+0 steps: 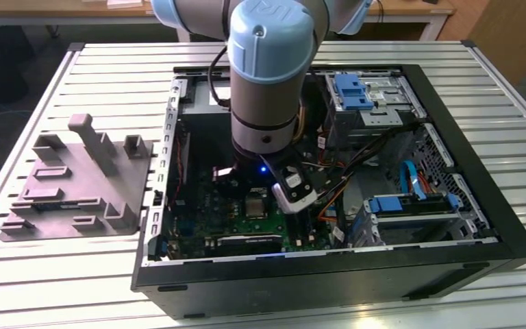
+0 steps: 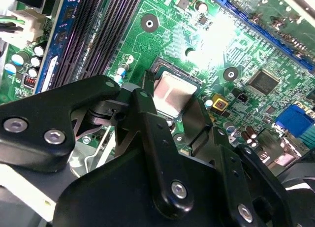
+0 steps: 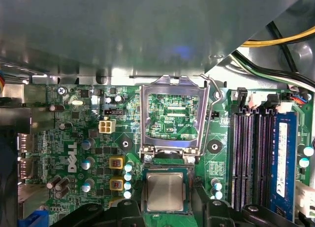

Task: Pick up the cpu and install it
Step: 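Place the cpu into insertion slot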

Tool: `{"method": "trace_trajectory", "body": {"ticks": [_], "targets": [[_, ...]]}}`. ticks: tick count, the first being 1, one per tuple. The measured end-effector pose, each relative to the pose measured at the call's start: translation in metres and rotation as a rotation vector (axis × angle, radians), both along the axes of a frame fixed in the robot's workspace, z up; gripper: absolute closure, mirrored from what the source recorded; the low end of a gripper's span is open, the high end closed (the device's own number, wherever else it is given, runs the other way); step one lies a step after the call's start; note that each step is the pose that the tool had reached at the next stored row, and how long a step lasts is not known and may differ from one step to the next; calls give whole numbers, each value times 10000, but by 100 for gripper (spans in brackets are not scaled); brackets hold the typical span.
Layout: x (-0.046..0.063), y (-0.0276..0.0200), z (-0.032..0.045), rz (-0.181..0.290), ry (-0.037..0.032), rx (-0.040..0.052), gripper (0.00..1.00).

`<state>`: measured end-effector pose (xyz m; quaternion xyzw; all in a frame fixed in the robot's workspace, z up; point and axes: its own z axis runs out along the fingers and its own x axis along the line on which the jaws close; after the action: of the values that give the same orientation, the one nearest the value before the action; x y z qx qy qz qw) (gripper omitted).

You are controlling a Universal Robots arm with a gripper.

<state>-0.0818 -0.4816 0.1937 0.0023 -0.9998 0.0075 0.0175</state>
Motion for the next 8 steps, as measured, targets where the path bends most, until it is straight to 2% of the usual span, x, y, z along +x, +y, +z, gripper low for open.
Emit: {"method": "trace_trajectory", "body": {"ticks": [8], "targets": [[-9, 0, -6, -1, 0, -1, 49]]}}
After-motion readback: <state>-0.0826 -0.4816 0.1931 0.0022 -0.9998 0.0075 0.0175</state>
